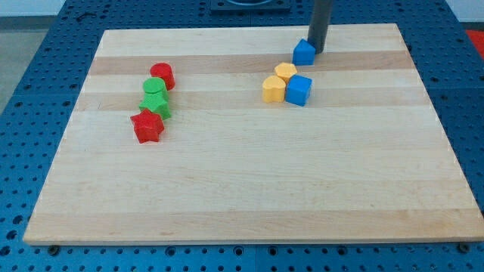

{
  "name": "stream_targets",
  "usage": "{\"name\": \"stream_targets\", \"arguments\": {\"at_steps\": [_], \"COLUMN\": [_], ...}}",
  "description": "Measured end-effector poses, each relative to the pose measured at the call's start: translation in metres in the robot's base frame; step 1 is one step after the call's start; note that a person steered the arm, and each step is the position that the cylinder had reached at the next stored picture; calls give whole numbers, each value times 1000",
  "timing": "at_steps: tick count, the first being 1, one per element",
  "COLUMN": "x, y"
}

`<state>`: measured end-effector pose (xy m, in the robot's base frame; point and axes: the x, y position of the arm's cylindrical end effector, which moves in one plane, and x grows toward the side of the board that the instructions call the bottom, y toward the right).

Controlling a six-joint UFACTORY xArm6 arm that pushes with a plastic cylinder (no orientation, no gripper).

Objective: Move the blue triangle to the right side of yellow hexagon

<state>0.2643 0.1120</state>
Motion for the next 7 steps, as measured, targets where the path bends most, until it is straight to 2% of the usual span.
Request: {"name": "stream_targets", "arguments": {"at_steps": [2, 3, 4, 5, 6, 7], "x": [32, 26, -8, -20, -15, -10], "y": [-19, -20, -22, -49, -89, -105]}}
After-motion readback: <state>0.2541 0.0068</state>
